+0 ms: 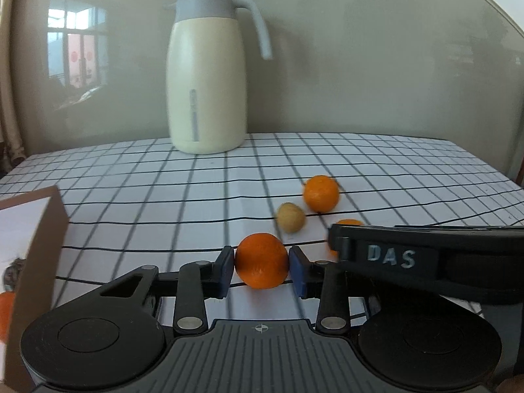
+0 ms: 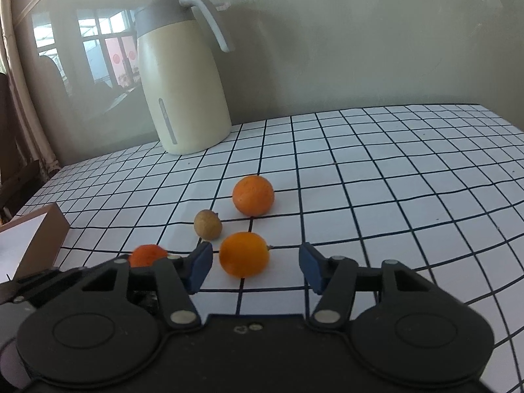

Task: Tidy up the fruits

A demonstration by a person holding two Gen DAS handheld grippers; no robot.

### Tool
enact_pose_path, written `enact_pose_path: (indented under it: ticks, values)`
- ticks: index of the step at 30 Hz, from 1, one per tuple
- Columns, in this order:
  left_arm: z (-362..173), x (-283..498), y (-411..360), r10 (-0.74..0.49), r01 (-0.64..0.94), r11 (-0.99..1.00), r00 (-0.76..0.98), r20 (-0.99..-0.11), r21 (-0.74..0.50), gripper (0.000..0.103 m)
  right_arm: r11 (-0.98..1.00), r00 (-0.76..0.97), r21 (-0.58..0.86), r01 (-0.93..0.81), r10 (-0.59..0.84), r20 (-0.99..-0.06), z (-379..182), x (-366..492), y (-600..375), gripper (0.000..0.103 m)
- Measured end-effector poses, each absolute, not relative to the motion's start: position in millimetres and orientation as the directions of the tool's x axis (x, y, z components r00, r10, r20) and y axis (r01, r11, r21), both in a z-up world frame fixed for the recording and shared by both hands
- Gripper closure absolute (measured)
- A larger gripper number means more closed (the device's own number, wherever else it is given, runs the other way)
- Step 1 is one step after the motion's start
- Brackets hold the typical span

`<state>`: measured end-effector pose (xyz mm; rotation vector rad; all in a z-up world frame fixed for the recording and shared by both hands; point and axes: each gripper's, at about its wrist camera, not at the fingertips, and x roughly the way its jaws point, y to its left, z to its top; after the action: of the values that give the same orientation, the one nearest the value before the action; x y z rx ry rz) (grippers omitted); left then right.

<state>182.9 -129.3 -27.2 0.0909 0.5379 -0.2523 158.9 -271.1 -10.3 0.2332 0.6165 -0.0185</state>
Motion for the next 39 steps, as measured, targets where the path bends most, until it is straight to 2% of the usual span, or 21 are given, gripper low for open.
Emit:
enact_pose_path:
  ticks: [10,13,16,22,25,39]
  values:
    - [-26,187,-100,-0.181,0.219,0.976,0.833,-0.523,0.012,0.066,0.973,0.805,0.212,0.093,0.052,-0.592,-17,170,-262,0.057]
    - [-26,190,-101,-0.185,0.219,0.976,0.829,-0.528,0.003,0.065,0.971,0.806,0.22,0.09,0.059,-0.59,-17,170,-262,0.068]
    - [-29,194,-102,-0.177,0.209,0.978,0.817,-0.548,-0.004,0.057,0.976,0.807,0.201,0.089,0.048,-0.589,-18,169,-260,0.075]
    - [-33,194,-101,-0.183,0.203,0.979,0.817,-0.546,-0.025,0.056,0.975,0.809,0.208,0.083,0.056,-0.586,-17,167,-261,0.075]
    - [-32,191,-100,-0.174,0.199,0.98,0.827,-0.535,-0.011,0.065,0.976,0.808,0.205,0.077,0.059,-0.586,-17,166,-260,0.075]
    - [-25,179,-92,-0.177,0.203,0.979,0.84,-0.513,-0.005,0.066,0.984,0.818,0.176,0.04,0.069,-0.571,-12,150,-261,0.075]
